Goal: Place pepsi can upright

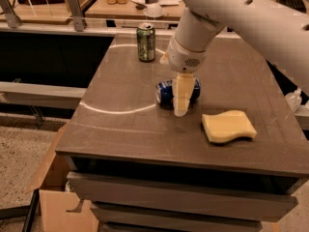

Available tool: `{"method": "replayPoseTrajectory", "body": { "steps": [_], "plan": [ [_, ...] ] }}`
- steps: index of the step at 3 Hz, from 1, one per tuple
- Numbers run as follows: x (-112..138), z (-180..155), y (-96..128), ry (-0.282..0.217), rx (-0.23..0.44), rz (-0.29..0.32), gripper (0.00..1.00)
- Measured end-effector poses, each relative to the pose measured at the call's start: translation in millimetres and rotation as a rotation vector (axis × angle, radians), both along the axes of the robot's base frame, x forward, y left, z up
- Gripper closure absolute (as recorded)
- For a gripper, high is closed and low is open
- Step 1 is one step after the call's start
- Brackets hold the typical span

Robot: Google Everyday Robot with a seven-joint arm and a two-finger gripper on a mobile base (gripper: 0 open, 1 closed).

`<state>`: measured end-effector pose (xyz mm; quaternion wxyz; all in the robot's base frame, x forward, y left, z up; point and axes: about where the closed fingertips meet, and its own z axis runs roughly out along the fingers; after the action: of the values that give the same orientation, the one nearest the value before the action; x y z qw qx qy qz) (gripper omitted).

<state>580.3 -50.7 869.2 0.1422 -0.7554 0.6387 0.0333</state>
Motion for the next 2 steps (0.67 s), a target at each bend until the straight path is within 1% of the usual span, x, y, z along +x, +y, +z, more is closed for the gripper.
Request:
{"method": "replayPoseTrajectory", "body": {
  "steps": [1, 2],
  "plan": [
    [6.9, -15.5, 10.4, 0.027, -0.006, -0.009, 0.0],
    [9.7, -27.8, 16.4, 0.05, -0.006, 0.005, 0.15]
  ]
}}
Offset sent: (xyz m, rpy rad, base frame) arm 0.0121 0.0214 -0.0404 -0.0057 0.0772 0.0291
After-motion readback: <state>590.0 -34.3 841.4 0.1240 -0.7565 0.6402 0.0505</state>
